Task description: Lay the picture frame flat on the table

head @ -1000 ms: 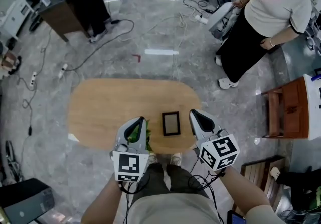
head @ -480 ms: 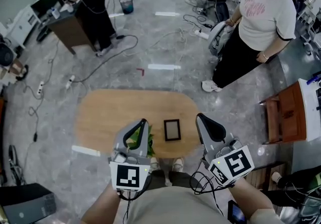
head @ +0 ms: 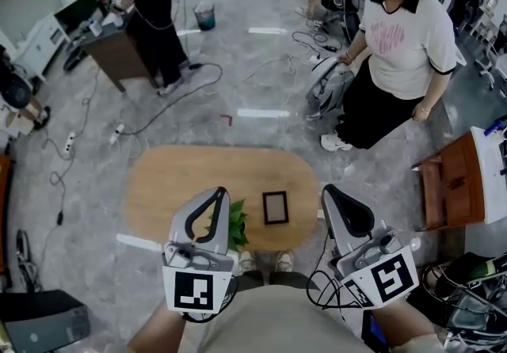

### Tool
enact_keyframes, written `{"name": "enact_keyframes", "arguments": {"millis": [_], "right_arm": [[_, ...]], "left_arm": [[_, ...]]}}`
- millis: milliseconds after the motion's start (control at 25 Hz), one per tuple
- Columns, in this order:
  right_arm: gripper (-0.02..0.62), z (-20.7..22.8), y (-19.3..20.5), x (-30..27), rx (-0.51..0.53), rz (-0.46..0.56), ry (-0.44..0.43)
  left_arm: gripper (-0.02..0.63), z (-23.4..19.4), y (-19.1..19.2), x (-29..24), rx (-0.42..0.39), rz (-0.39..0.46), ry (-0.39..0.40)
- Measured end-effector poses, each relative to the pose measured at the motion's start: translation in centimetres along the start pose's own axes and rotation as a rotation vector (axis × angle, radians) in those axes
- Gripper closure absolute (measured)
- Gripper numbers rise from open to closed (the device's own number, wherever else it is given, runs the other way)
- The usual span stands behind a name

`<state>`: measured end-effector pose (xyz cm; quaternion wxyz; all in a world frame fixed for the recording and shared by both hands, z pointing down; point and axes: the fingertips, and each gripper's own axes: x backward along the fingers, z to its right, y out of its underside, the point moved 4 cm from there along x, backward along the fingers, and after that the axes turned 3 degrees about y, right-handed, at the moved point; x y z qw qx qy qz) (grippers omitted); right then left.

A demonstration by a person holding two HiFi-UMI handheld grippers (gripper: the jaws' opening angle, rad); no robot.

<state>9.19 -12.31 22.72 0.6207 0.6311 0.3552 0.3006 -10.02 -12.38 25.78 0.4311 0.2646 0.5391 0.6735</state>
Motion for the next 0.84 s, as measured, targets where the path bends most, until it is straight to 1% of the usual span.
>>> {"name": "enact_keyframes", "arguments": {"millis": [80,200,360,680,840], "right_arm": [[0.594,-0.3,-0.4,0.1,0.005,0.015,0.004],[0.594,-0.6,-1.0,0.2,0.010,0.029,0.004],[0.594,-0.7,-1.1,0.2,0.013,0.031,-0.001],[0.594,-0.8,-1.3,0.3,0.027,0.038,0.002],[0.594,-0.8,-1.3,0.4,0.032,0.036,0.001]], "left_arm": [[0.586,-0.1,-0.2,0.3,-0.010,0.008,-0.002],[0.586,-0.2,-0.3,0.5,-0.018,-0.006,-0.001],[0.586,-0.2,-0.7,0.3,-0.035,0.005,0.001],[0.586,-0.1,-1.2,0.6,-0.036,0.006,-0.003],[0.586,0.1,-1.6,0.6,-0.058,0.019,0.004]]}}
